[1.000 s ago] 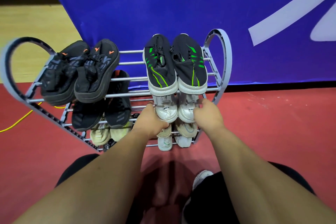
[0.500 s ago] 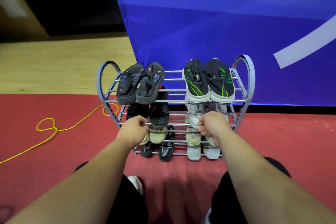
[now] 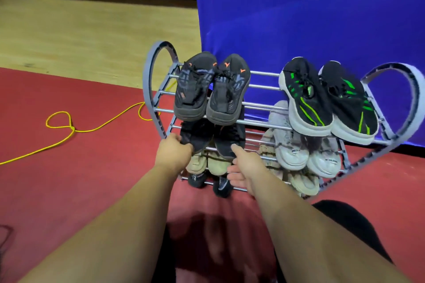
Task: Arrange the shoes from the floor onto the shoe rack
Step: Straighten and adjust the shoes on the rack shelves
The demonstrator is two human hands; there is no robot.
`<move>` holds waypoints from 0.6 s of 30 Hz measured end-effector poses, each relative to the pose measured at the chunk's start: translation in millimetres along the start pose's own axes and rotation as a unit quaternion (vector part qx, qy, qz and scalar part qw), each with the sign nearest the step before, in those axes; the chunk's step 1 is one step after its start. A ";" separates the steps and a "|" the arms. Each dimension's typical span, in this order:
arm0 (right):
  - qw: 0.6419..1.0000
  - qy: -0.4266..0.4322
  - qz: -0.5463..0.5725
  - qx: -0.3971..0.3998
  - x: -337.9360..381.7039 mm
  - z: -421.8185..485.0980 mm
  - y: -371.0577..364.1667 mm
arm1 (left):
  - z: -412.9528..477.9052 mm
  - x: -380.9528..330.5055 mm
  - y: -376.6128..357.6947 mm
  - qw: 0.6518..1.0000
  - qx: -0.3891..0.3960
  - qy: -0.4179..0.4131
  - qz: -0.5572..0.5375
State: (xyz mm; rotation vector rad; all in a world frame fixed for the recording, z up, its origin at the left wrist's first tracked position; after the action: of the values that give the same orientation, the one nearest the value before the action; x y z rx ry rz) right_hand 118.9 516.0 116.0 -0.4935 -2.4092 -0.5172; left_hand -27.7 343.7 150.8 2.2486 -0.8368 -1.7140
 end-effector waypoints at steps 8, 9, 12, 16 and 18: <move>0.989 -0.112 0.096 0.014 -3.6 24.9 -28.5 | 15.0 19.3 -26.9 0.946 0.013 0.198 -0.255; 0.989 -0.114 0.096 0.019 -4.7 25.8 -31.5 | 15.8 19.7 -31.8 0.941 0.020 0.203 -0.270; 0.990 -0.086 0.107 0.022 -4.0 29.1 -36.6 | 16.5 19.0 -39.2 0.931 0.019 0.213 -0.295; 0.980 -0.048 0.188 0.034 2.8 25.6 -35.5 | 17.0 15.9 -41.2 0.928 0.010 0.210 -0.309; 0.975 -0.031 0.218 0.042 7.5 20.2 -33.7 | 14.4 12.8 -41.8 0.931 0.007 0.204 -0.302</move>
State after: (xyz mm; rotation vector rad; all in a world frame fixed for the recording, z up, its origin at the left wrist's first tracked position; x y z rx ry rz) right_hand 87.9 498.4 97.9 -0.9806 -2.2713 -0.2090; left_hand -25.7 373.7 116.0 2.9227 -0.0570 -1.3194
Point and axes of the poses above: each hand's wrist, its own z-axis towards the middle knuckle, its own y-axis out of the back of the hand, x = y × z, the point moved 6 cm from there along z, towards the middle knuckle, and after that the axes turned 12 degrees about -z, right-handed, at the moved point
